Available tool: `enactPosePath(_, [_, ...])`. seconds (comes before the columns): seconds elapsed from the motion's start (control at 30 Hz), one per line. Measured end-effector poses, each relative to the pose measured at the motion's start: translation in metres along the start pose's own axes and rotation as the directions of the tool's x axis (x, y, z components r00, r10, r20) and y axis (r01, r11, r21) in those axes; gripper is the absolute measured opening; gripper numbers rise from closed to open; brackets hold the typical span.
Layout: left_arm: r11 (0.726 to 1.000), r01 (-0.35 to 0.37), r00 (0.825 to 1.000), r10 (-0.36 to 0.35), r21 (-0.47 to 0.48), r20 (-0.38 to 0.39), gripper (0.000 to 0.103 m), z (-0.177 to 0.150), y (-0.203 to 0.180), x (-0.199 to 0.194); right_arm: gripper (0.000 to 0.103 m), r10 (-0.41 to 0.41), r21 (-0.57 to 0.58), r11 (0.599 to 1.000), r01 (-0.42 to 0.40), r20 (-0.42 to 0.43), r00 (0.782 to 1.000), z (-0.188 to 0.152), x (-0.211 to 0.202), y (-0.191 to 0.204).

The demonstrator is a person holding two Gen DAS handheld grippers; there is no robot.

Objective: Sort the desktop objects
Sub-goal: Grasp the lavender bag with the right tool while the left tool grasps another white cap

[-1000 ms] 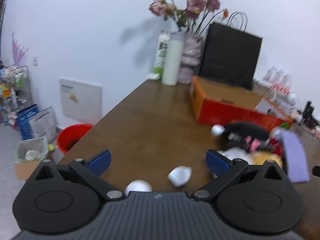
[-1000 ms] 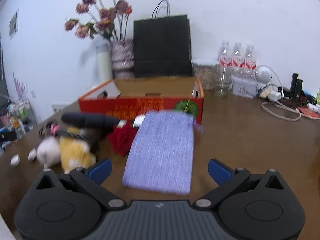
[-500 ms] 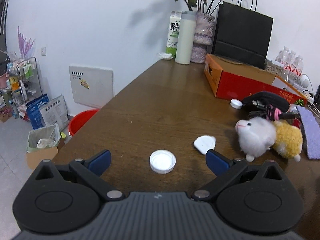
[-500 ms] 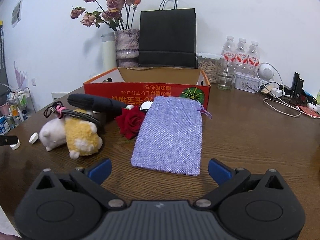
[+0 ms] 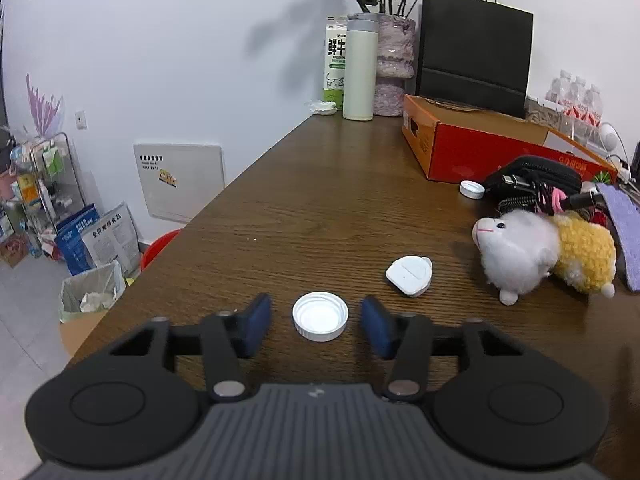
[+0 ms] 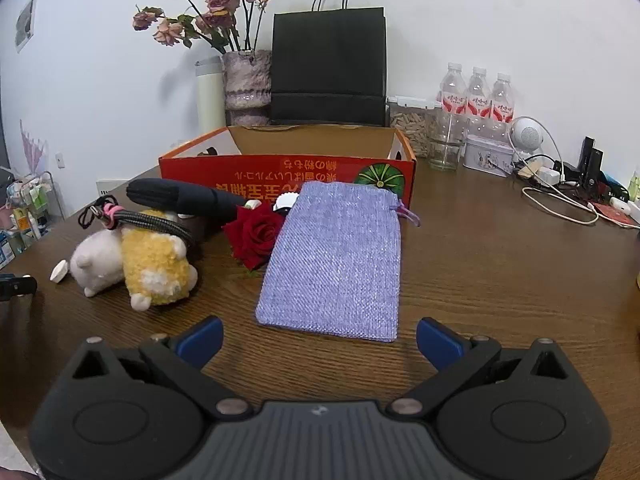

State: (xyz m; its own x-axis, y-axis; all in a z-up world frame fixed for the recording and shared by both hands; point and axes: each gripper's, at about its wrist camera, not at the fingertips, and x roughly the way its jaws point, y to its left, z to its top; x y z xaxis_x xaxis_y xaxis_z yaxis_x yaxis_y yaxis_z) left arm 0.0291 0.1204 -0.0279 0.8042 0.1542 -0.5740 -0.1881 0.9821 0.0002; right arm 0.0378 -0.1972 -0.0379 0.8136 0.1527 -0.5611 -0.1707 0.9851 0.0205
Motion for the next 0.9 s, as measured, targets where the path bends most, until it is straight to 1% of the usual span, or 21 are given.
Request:
enactPosePath(0.03, [1.000, -0.002, 1.000, 0.002, 0.007, 0.002, 0.032, 0.000, -0.001, 0.000, 0.103, 0.000, 0.001, 1.000, 0.000, -0.002, 1.000, 0.000, 0.000, 0.000])
enactPosePath(0.07, [1.000, -0.003, 1.000, 0.003, 0.011, 0.002, 0.030, 0.000, -0.002, 0.000, 0.103, -0.001, 0.002, 1.000, 0.001, -0.004, 1.000, -0.001, 0.001, 0.000])
enactPosePath(0.2, [1.000, -0.023, 1.000, 0.023, -0.010, 0.005, 0.029, 0.001, -0.001, -0.002, 0.103, -0.001, 0.005, 1.000, 0.001, -0.006, 1.000, -0.001, 0.002, -0.001])
enactPosePath(0.5, [0.999, -0.018, 0.999, 0.019, -0.031, 0.050, 0.029, 0.015, -0.002, -0.005, 0.103, -0.017, 0.008, 1.000, 0.017, 0.006, 1.000, 0.007, 0.009, -0.003])
enactPosePath(0.9, [0.998, 0.067, 0.991, -0.065, -0.019, 0.119, 0.029, 0.049, -0.028, 0.008, 0.103, -0.043, -0.023, 0.999, 0.043, 0.021, 0.999, 0.031, 0.040, -0.001])
